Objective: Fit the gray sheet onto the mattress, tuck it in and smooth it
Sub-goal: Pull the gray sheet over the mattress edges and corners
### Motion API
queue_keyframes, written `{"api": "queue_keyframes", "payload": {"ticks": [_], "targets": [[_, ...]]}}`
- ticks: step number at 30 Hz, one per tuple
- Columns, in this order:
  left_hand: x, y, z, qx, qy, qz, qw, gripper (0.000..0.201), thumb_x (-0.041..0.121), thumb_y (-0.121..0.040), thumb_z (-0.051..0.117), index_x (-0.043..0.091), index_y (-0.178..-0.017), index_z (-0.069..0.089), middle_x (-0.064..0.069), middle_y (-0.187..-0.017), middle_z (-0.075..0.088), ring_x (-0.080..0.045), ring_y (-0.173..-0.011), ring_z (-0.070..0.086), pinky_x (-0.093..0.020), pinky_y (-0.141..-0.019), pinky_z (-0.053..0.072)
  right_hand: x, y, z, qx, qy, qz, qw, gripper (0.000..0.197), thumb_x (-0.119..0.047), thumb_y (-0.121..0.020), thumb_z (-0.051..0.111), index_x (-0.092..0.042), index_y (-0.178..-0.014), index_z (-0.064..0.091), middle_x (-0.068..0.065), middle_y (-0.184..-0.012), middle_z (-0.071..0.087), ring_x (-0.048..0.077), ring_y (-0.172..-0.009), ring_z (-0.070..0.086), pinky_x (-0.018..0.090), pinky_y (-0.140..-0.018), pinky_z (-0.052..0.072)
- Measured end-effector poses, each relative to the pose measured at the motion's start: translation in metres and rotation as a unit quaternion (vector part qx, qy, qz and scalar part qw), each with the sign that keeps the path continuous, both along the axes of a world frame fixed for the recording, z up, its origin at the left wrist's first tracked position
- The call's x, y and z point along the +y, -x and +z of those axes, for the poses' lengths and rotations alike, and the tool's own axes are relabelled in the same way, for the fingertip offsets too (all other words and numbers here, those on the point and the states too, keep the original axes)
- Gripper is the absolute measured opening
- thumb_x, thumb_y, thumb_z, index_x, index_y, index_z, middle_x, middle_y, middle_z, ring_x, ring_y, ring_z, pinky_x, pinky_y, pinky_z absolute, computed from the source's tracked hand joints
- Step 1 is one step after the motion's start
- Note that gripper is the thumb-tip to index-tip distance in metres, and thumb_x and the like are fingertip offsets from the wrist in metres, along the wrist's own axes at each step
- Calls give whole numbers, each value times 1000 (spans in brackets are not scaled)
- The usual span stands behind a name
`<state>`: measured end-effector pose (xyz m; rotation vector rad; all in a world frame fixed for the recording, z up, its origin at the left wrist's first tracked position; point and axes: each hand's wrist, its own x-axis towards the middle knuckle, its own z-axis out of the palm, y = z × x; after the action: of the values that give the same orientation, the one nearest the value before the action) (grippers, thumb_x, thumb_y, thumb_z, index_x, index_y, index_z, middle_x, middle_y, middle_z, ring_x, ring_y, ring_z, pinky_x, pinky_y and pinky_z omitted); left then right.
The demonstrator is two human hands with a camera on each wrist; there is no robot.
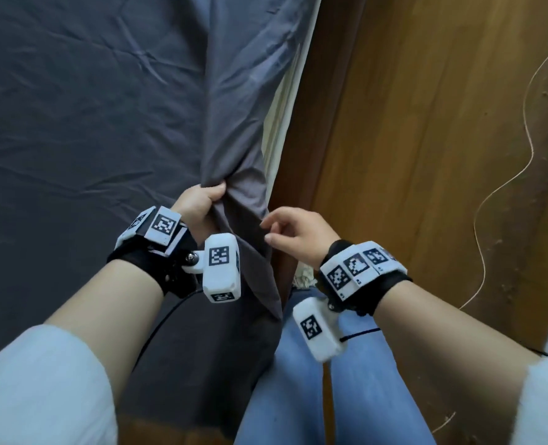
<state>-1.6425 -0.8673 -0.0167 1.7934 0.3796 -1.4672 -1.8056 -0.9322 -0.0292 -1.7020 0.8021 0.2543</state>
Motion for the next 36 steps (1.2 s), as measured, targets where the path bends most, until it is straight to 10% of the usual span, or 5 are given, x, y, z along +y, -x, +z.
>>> {"api": "queue_keyframes", "payload": {"ticks": [7, 12, 21, 30, 36], "targets": [[1, -4, -6, 26, 0, -4, 1000, 38, 32, -99, 40, 1, -110, 60, -10, -85, 70, -18, -80, 62, -30, -74, 51, -16, -8, -5, 27, -130, -85, 987, 46, -28, -87, 64, -20, -130, 51, -1, -110, 62, 10, -100, 56, 11, -79, 42], [7, -11, 3, 121, 21, 2, 992, 63, 59, -84, 50, 0, -100, 66, -15, -86, 73, -25, -83, 69, -38, -87, 52, -6, -22, -8, 21, -174, -82, 981, 56, -23, -84, 67, -18, -135, 44, 7, -121, 61, 19, -110, 59, 34, -102, 44], [13, -23, -11, -103, -53, -34, 993, 33, 29, -98, 46, 11, -70, 46, 3, -24, 39, -4, -17, 31, -6, -27, 23, 5, -20, -19, 36, -185, -109, 976, 67, -24, -84, 68, -14, -141, 35, 2, -114, 62, 21, -111, 59, 37, -101, 46], [16, -19, -7, -91, -13, -97, 991, 30, 30, -97, 47, 10, -75, 55, 0, -32, 52, -10, -25, 47, -14, -34, 38, 0, -44, -20, 15, -182, -125, 975, 24, -30, -89, 60, -12, -106, 60, -1, -91, 63, 7, -73, 59, 11, -57, 43], [15, -13, -8, -44, 67, -121, 989, 27, 29, -86, 63, 10, -105, 61, -3, -84, 71, -18, -80, 68, -40, -89, 54, -23, -23, -33, 74, -121, -182, 973, 26, -17, -89, 59, -25, -65, 52, -4, -63, 55, 10, -57, 53, 21, -57, 45]]}}
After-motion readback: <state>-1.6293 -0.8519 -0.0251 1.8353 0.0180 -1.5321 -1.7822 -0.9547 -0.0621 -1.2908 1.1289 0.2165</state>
